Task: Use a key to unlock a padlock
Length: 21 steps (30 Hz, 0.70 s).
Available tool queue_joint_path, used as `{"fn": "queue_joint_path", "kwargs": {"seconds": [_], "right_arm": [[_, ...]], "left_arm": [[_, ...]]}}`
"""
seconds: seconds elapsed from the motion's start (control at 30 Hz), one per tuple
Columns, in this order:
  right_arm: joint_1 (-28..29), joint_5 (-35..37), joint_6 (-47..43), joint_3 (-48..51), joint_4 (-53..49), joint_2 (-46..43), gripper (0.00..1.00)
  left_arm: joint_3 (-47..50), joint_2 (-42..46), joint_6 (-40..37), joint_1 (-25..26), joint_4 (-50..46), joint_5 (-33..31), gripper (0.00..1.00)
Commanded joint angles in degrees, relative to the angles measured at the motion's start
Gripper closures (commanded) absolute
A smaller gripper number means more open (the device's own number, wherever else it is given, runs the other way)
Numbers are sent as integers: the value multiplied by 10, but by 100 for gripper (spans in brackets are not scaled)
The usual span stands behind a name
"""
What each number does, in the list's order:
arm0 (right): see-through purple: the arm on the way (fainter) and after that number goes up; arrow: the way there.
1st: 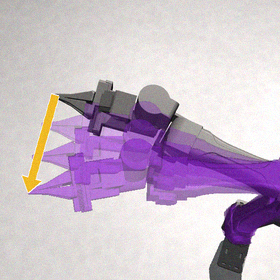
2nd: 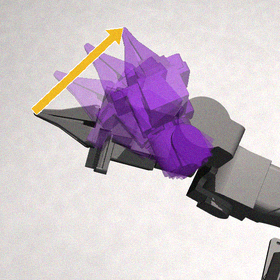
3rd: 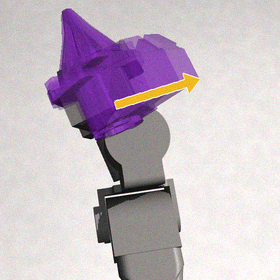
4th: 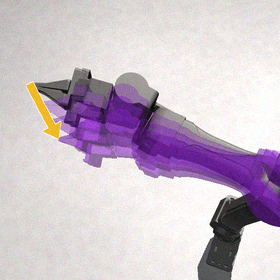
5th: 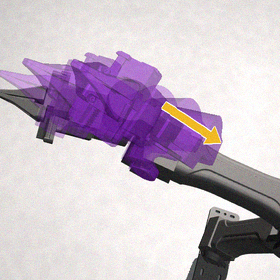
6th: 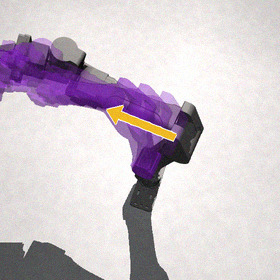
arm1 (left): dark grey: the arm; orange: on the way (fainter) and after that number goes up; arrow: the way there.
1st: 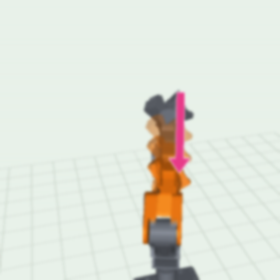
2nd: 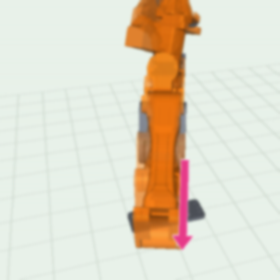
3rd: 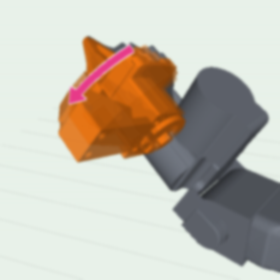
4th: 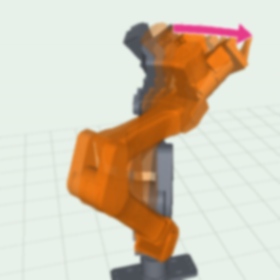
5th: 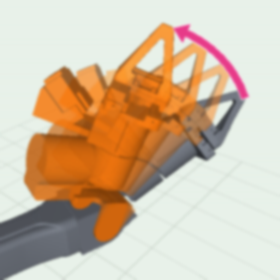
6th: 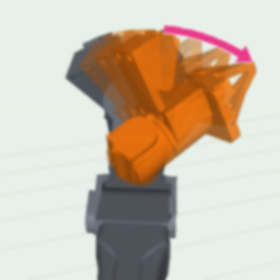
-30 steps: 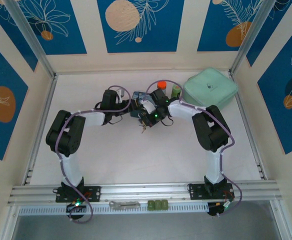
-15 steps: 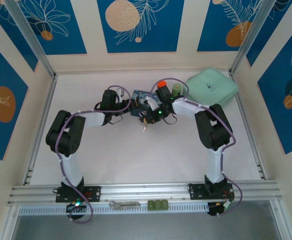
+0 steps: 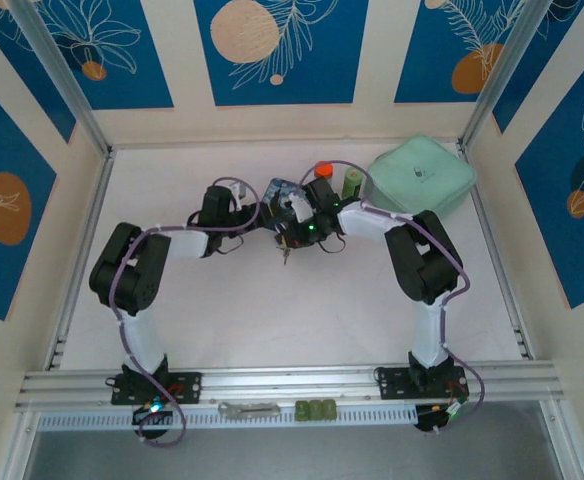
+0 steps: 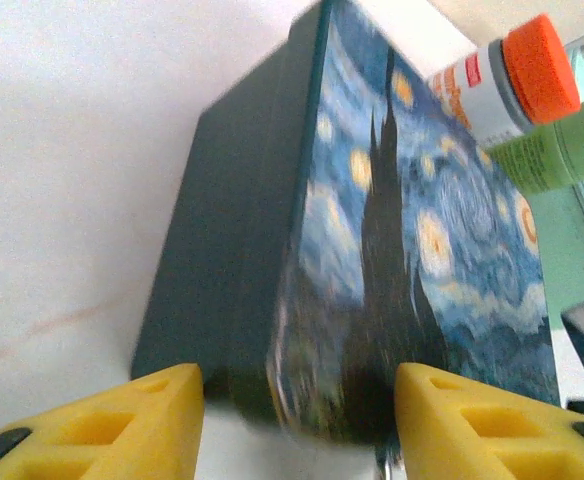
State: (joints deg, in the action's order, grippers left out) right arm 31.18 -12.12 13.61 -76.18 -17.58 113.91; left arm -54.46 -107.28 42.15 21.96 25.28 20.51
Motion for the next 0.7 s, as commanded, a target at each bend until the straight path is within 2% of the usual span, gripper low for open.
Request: {"fn": "queue_joint_path", "kwargs": {"seconds": [0.0, 0.07, 0.13, 0.27, 0.5, 0.67], "right_arm": [[3, 21, -19, -39, 25, -1, 100], [3, 15, -17, -36, 28, 1, 100], [5, 15, -15, -29, 37, -1, 100], [8, 14, -18, -27, 39, -1, 100], [6, 17, -27, -23, 36, 0, 100], [6, 13, -28, -28, 37, 3, 100]], "left_arm": [[34, 46, -1, 12, -48, 34, 34], [46, 77, 2, 8, -59, 29, 28], [58, 104, 9, 7, -62, 29, 28], [80, 118, 54, 10, -18, 40, 36], [61, 54, 123, 12, 84, 19, 45], [44, 24, 139, 19, 110, -3, 51]]}}
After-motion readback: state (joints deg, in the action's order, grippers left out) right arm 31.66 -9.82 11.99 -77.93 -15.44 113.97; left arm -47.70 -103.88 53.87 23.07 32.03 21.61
